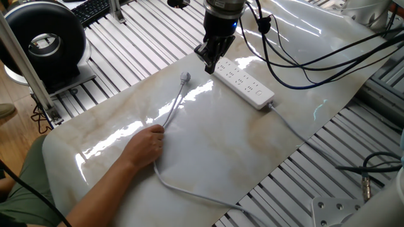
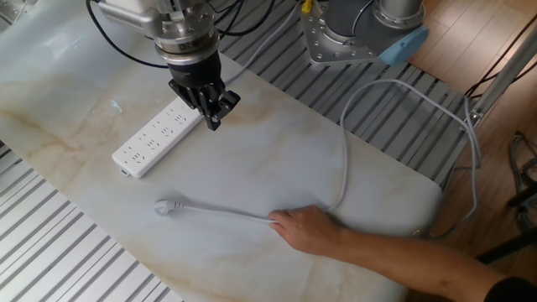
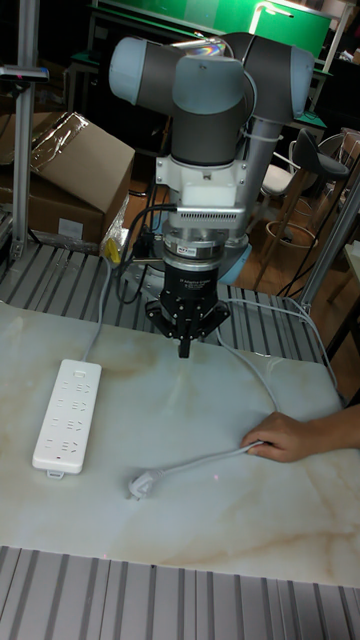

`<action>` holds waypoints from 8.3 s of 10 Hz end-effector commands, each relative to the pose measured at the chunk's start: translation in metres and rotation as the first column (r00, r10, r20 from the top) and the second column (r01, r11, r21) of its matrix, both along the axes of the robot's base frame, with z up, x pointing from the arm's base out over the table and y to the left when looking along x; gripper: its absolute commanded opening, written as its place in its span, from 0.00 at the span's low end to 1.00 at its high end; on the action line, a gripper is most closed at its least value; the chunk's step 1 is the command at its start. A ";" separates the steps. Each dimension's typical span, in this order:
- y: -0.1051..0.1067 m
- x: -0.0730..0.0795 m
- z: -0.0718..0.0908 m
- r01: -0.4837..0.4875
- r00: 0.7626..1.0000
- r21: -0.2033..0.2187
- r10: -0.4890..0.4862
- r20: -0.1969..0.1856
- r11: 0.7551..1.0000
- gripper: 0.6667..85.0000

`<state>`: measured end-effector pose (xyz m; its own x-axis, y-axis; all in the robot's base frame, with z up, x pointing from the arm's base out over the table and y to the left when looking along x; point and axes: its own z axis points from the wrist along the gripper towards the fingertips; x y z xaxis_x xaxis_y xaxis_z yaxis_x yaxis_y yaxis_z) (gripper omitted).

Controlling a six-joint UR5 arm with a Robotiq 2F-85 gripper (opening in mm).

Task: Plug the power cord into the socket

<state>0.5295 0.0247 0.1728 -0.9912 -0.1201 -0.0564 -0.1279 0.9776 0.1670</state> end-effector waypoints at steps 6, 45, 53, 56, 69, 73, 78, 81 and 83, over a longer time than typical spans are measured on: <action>-0.007 -0.019 0.000 -0.062 0.996 -0.024 0.060 -0.066 0.998 0.17; 0.005 0.086 -0.122 -0.899 0.427 -0.051 0.897 0.113 0.434 0.24; -0.019 0.015 -0.115 -0.927 0.356 -0.078 0.926 0.124 0.367 0.41; -0.029 -0.007 -0.120 -0.918 0.385 -0.056 0.917 0.104 0.391 0.38; 0.001 -0.053 -0.113 -0.874 0.479 -0.068 0.876 0.059 0.482 0.41; 0.002 -0.044 -0.117 -0.896 0.428 -0.119 0.904 0.020 0.427 0.32; 0.013 -0.032 -0.116 -0.945 0.273 -0.164 0.959 0.080 0.283 0.32; 0.013 -0.034 -0.116 -0.941 0.291 -0.155 0.954 0.078 0.300 0.32; 0.017 -0.020 -0.120 -0.937 0.301 -0.165 0.951 0.067 0.308 0.33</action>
<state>0.4970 0.0352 0.0544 -0.1667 -0.9813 -0.0959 -0.9859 0.1671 0.0042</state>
